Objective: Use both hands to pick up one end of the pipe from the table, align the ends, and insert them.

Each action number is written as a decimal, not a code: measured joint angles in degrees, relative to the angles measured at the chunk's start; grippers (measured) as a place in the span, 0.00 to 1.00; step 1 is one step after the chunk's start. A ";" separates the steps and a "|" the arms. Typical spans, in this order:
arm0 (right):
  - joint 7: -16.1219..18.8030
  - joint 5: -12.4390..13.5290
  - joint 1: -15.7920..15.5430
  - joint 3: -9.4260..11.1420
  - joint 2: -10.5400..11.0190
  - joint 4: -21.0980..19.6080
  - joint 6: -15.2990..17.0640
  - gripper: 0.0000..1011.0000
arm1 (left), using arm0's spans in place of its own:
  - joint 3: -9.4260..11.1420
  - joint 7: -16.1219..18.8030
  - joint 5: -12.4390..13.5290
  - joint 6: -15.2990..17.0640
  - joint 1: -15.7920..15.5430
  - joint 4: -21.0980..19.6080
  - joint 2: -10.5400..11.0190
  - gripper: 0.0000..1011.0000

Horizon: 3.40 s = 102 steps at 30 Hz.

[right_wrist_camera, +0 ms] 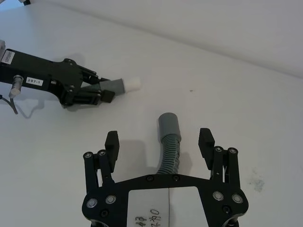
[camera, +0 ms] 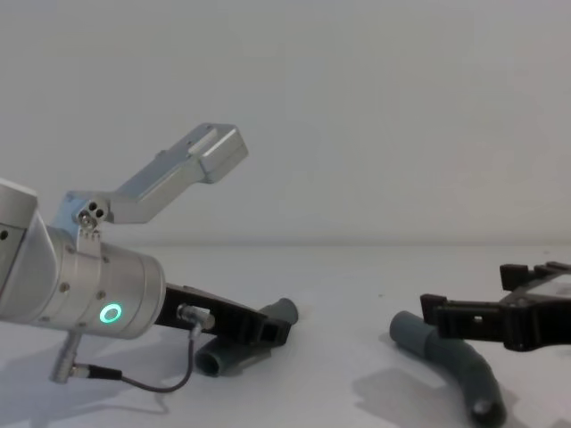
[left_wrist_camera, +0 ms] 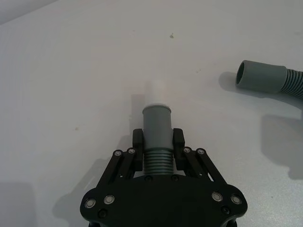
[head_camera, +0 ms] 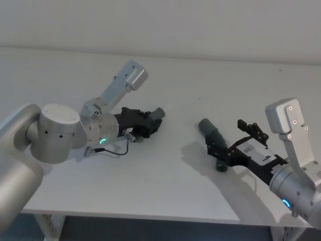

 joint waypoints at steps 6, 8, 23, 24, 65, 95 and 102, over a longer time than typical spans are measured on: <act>-0.15 -0.44 1.04 -0.46 -0.59 -0.01 2.53 0.99 | 0.01 0.01 0.00 0.00 0.00 0.00 -0.01 0.35; -0.34 -0.56 1.42 -0.59 -0.85 0.11 3.35 0.99 | 0.00 0.01 0.00 0.00 0.00 0.00 -0.01 0.35; -2.03 -1.12 4.32 -0.93 -3.97 2.69 9.39 0.99 | 0.00 -0.01 -0.01 -0.01 0.00 0.00 0.00 0.35; -2.06 -1.12 4.40 -0.93 -4.06 2.79 9.59 0.99 | 0.00 -0.01 0.00 -0.01 0.00 0.00 0.00 0.35; -1.54 -2.27 7.12 -0.89 -7.73 8.89 13.42 0.99 | 0.00 -0.01 0.00 -0.01 0.00 0.00 0.00 0.35; -1.22 -2.59 6.94 -0.75 -8.19 9.03 13.87 0.34 | 0.00 -0.01 0.00 -0.01 0.00 0.00 0.00 0.35; -1.19 -2.59 6.93 -0.74 -8.21 9.03 13.87 0.25 | 0.00 -0.01 0.00 -0.01 0.00 0.00 0.00 0.35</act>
